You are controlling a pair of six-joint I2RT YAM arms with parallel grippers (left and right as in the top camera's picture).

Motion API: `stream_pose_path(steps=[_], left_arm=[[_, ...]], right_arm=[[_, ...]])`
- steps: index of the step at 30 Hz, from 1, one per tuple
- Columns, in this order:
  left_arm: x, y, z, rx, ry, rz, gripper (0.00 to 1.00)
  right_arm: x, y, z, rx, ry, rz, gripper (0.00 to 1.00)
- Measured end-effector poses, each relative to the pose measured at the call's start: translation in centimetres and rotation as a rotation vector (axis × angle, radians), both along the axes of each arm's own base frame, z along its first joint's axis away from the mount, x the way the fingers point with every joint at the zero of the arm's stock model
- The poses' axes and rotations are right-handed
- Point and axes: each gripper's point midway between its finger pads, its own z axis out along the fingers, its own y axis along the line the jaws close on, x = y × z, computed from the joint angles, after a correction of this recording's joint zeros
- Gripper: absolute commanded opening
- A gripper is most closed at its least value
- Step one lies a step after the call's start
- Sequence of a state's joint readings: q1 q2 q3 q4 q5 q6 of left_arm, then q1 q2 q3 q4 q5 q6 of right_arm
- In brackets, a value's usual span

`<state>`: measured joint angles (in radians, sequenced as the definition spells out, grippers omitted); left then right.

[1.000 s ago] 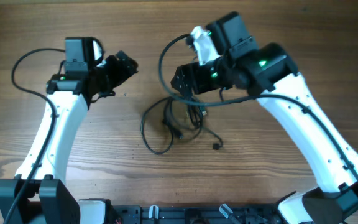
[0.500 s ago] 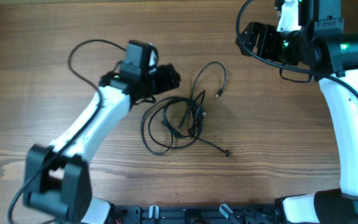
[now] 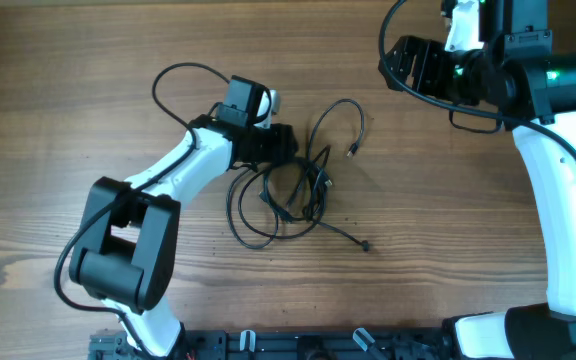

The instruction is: Untangle cables

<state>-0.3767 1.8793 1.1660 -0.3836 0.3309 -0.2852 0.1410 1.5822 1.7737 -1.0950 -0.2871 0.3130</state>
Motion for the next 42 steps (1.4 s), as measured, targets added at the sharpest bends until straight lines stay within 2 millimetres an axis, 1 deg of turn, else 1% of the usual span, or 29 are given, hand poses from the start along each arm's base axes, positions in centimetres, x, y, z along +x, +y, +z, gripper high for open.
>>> stream_pose_path(steps=[5,9,12,15,20,24,28,30,32,34,37,40,42], left_arm=[[-0.6,-1.1,-0.5,0.007,-0.015,-0.079,0.59],[-0.9,-1.4,-1.2,0.017,-0.008,-0.106,0.47],[-1.2,-1.3,-1.6,0.021,0.002,-0.12,0.43],[-1.6,-1.6,-1.7,0.022,0.009,-0.136,0.36],[-2.7,-2.3,-1.9,0.04,0.014,-0.195,0.34],[-3.0,-2.6,-2.1,0.044,0.012,-0.226,0.33],[-3.3,-2.6,-3.2,0.054,0.033,-0.239,0.29],[-3.4,-2.6,-3.6,0.055,0.042,-0.241,0.23],[-3.4,-2.6,-3.6,0.056,0.042,-0.244,0.15],[-3.5,-2.6,-3.6,0.056,0.041,-0.248,0.04],[-3.4,-2.6,-3.6,0.055,0.035,-0.253,0.04],[-3.2,-2.4,-3.4,0.046,0.058,-0.212,0.04],[-3.0,-1.9,-3.0,0.042,0.084,-0.171,0.04]], right_arm=[[0.0,0.0,0.0,0.0,0.001,0.0,1.0],[0.0,0.0,0.0,0.0,0.0,0.0,1.0],[0.0,0.0,0.0,0.0,0.0,0.0,1.0],[0.0,0.0,0.0,0.0,0.001,0.0,1.0],[0.0,0.0,-0.1,-0.001,0.002,0.001,1.0],[0.0,0.0,-0.1,-0.003,0.002,0.003,1.0],[0.0,0.0,-0.1,-0.003,0.004,0.003,1.0],[0.0,0.0,-0.2,-0.003,0.006,0.003,1.0],[0.0,0.0,-0.2,-0.003,0.006,0.003,1.0],[0.0,0.0,-0.2,-0.003,0.006,0.003,1.0],[0.0,0.0,-0.2,-0.003,0.006,0.003,1.0],[0.0,0.0,-0.2,-0.003,0.006,0.003,1.0],[0.0,0.0,-0.2,-0.003,0.006,0.003,1.0]])
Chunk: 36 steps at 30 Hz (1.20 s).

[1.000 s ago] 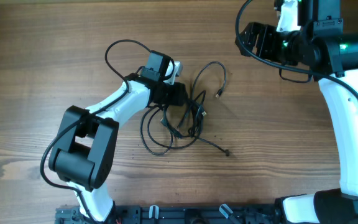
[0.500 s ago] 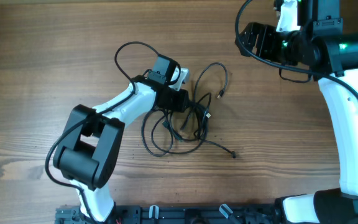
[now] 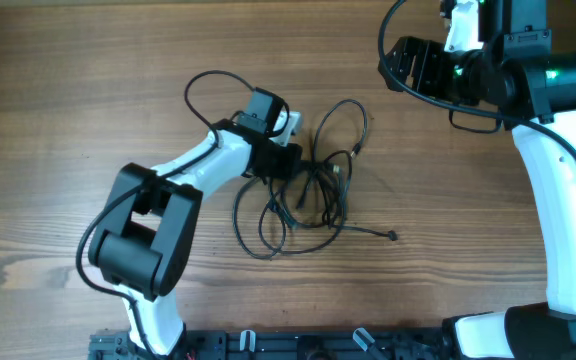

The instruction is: Untangle cables

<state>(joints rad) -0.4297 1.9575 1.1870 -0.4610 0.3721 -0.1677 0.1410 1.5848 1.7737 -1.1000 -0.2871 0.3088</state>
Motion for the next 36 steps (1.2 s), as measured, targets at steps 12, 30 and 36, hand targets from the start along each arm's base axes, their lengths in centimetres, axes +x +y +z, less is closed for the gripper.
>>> stream_pose_path(steps=[12,30,36], left_arm=[[3.6,3.9,22.8,-0.27,-0.352,0.27,0.04],[-7.8,6.5,7.3,0.033,0.253,0.477,0.5],[-9.9,4.8,4.1,0.038,0.285,0.488,0.43]], right_arm=[[0.0,0.1,0.0,0.002,-0.001,0.011,1.0],[-0.3,0.1,-0.2,-0.016,0.002,0.039,1.0],[-0.3,0.1,-0.2,-0.016,0.002,0.039,1.0]])
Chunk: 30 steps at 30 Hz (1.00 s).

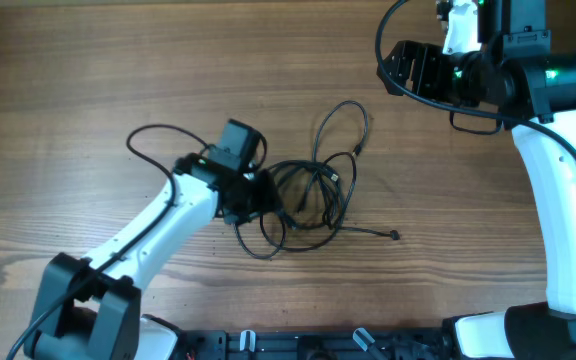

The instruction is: Untangle cables

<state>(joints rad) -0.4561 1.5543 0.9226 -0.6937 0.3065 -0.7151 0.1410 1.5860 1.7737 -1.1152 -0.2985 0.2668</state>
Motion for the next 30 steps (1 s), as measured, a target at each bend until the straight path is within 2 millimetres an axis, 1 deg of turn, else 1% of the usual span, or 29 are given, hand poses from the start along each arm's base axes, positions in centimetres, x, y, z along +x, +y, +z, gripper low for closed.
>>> stream_pose_path(steps=[1,2,3,4,6,8,10,12,14,15,17,18,19,20,21,22,24,25,27,28,30], left_arm=[[-0.4,0.0,-0.4,0.009,0.015,0.004,0.41],[-0.8,0.1,-1.0,0.023,0.033,0.013,0.37],[-0.9,0.1,-1.1,0.026,0.041,0.02,0.19],[-1.2,0.2,-2.0,0.045,0.062,0.027,0.04],[-0.9,0.1,-2.4,0.048,0.056,0.036,0.04],[-0.1,-0.3,-2.5,0.036,0.026,0.037,0.04],[1.0,-0.8,-2.3,0.018,-0.019,0.042,0.04],[2.3,-0.9,-1.4,0.02,-0.069,0.048,0.04],[4.0,-1.2,0.8,0.013,-0.146,0.041,0.04],[6.5,-1.9,4.9,-0.024,-0.268,0.036,0.04],[8.7,-2.3,9.9,-0.067,-0.399,0.04,0.04],[10.2,-2.4,14.1,-0.107,-0.503,0.049,0.04],[11.0,-2.4,17.3,-0.136,-0.58,0.058,0.04],[11.6,-2.2,21.7,-0.174,-0.68,0.069,0.04],[11.8,-1.9,24.8,-0.2,-0.749,0.079,0.04],[11.5,-1.6,28.5,-0.234,-0.831,0.088,0.04],[10.5,-1.1,33.6,-0.287,-0.938,0.093,0.04],[9.8,-0.8,35.8,-0.314,-0.984,0.094,0.04],[8.8,-0.5,38.4,-0.354,-1.033,0.103,0.04],[8.5,-0.4,39.1,-0.37,-1.044,0.112,0.04],[8.5,-0.4,39.6,-0.396,-1.046,0.131,0.04]], right_arm=[[0.0,0.0,0.0,0.0,0.0,0.0,1.0],[0.0,0.0,0.0,0.0,0.0,0.0,1.0],[0.0,0.0,0.0,0.0,0.0,0.0,1.0],[0.0,0.0,0.0,0.0,0.0,0.0,1.0],[0.0,0.0,0.0,0.0,0.0,0.0,1.0],[0.0,0.0,0.0,0.0,0.0,0.0,1.0],[-0.1,0.2,0.0,0.009,0.001,0.007,1.0],[-0.1,0.5,0.1,0.024,0.002,0.018,1.0],[-0.2,0.8,0.3,0.04,0.0,0.03,1.0],[-0.1,1.1,0.5,0.053,-0.005,0.04,1.0],[-0.1,1.4,0.6,0.059,-0.01,0.05,1.0],[-0.2,1.7,0.6,0.061,-0.012,0.056,1.0],[-0.2,2.0,0.7,0.064,-0.015,0.065,0.99],[-0.3,2.2,0.7,0.066,-0.015,0.071,0.99],[-0.3,2.5,0.8,0.067,-0.02,0.08,0.99],[-0.3,2.8,0.9,0.071,-0.024,0.086,1.0],[-0.2,3.3,1.1,0.079,-0.035,0.101,0.99],[-0.2,3.5,1.3,0.088,-0.042,0.11,0.98],[0.0,4.0,1.8,0.111,-0.061,0.129,0.97],[0.0,4.3,2.0,0.125,-0.069,0.14,0.97],[0.1,4.8,2.4,0.149,-0.081,0.159,0.96]])
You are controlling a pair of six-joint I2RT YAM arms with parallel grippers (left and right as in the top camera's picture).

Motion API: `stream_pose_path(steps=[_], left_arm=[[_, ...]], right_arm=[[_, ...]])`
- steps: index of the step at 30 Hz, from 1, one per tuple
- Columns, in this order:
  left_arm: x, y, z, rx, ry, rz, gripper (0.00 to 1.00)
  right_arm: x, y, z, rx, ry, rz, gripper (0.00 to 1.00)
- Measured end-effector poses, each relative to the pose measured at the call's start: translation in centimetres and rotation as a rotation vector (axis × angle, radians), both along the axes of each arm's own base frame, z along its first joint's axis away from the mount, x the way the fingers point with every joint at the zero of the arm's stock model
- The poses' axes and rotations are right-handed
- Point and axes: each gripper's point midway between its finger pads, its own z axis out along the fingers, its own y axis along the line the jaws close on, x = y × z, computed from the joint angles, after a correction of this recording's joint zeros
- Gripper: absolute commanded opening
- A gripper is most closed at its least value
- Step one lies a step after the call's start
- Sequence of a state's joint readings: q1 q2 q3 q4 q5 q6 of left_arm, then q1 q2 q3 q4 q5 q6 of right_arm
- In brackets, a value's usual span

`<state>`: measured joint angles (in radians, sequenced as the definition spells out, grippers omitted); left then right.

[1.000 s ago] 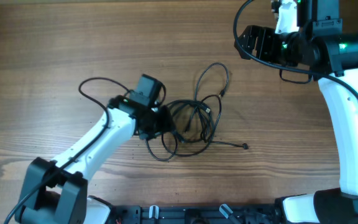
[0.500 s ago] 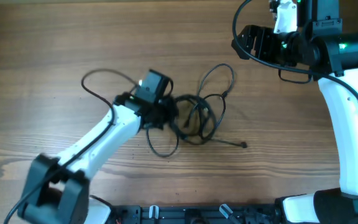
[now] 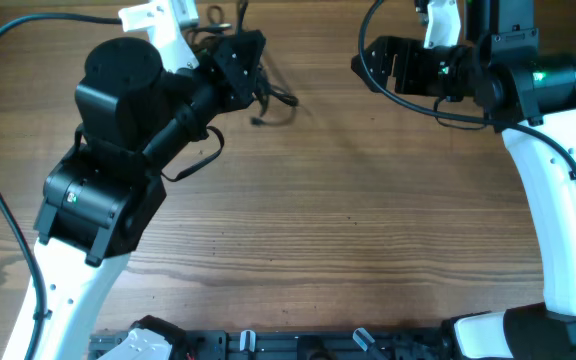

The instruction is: Untangle cables

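The tangle of thin black cables (image 3: 264, 96) hangs off the table at the top of the overhead view. My left gripper (image 3: 240, 52), raised high toward the camera, is shut on the tangle. A few loose ends dangle to its right and one loop (image 3: 206, 152) droops below it. Most of the bundle is hidden behind the left arm. My right gripper (image 3: 376, 62) hovers at the upper right with its fingers pointing left toward the bundle, a short gap away and holding nothing. Its jaws are too dark to read.
The wooden table (image 3: 348, 230) fills the view. The left arm's thick black supply cable arcs down the left side. A black rail (image 3: 298, 345) runs along the front edge.
My left gripper was low on the table at the left edge of the tangle. It is now raised high at the top of the view with the whole bundle lifted. The right gripper has shifted slightly left.
The tangle lay mid-table with my left gripper at its left side. The gripper stayed on the bundle as it shifted slightly right, then sat lower left of it. Now the cables hang from it, off the table. The right arm stayed at the upper right.
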<state>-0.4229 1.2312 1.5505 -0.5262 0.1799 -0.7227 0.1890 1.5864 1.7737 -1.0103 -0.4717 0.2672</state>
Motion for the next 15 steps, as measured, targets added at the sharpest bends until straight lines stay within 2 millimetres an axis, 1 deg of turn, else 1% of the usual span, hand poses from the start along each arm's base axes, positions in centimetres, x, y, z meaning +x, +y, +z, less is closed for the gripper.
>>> stream_pose_path(steps=[6,9,11,14,15], left_arm=[[0.5,-0.1,1.4,-0.09,-0.013,0.011,0.04],[0.4,-0.1,1.5,-0.105,-0.005,0.009,0.04],[0.5,0.0,1.5,-0.113,0.001,0.01,0.04],[0.8,0.6,1.5,-0.121,0.005,0.025,0.04],[0.9,0.9,1.5,-0.123,0.006,0.035,0.04]], right_arm=[[-0.4,1.9,1.4,0.08,-0.035,0.094,0.91],[-1.0,3.6,1.5,0.091,-0.05,0.161,0.82],[-1.3,4.9,1.0,0.092,-0.042,0.21,0.78],[-1.6,6.4,-0.5,0.084,-0.012,0.272,0.75],[-1.7,7.0,-1.3,0.08,0.007,0.299,0.75]])
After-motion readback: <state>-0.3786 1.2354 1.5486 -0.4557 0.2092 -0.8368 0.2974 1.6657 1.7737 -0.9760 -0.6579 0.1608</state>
